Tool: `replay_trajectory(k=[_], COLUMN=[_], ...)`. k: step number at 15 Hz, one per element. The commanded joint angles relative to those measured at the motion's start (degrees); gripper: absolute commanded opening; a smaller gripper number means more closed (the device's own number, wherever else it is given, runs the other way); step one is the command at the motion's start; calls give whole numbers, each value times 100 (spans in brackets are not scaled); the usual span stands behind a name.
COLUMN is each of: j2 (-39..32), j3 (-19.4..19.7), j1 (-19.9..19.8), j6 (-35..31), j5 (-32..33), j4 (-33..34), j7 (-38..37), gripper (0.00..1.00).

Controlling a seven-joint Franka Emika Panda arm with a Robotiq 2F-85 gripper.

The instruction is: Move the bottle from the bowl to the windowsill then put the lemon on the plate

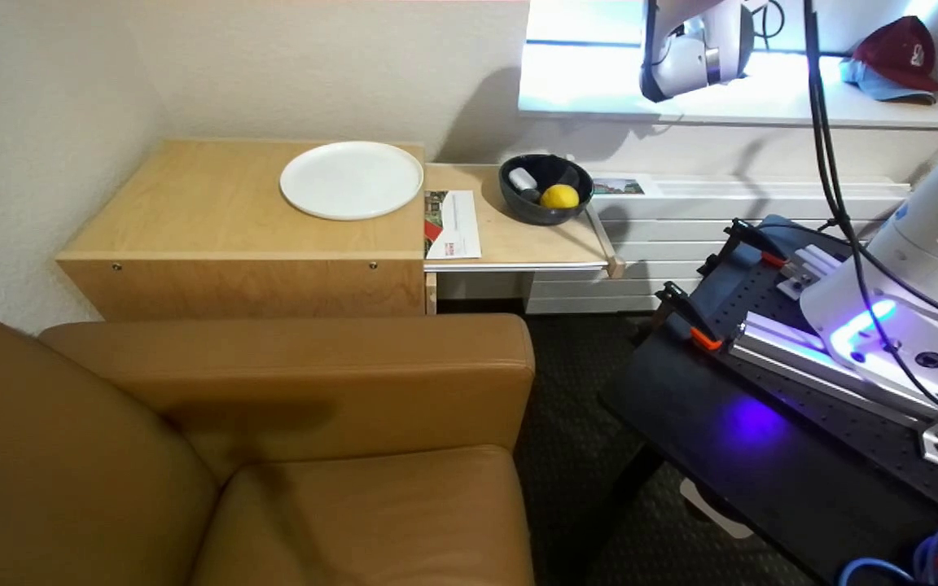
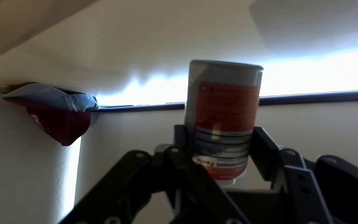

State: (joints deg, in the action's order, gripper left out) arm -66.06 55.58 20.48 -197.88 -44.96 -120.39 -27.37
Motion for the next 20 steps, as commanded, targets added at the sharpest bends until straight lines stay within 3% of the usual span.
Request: replay_trajectory(k=[1, 5, 11, 12, 14, 15, 18, 20], j2=[-182, -996, -2191, -1647, -1965, -2008, -1972, -1971], j3=[-14, 188, 646, 376, 489, 498, 507, 454], j1=[23, 362, 1019, 874, 980, 984, 919, 625], j6=[6, 4, 220, 40, 72, 72, 7, -114], j5=[-435, -725, -1668, -1413, -1559, -1559, -1737, -1785], j4=[159, 400, 491, 386, 395, 397, 298, 377], j7=[224, -508, -670, -548, -610, -635, -492, -433], gripper=[29, 29, 29, 54, 54, 29, 29, 29])
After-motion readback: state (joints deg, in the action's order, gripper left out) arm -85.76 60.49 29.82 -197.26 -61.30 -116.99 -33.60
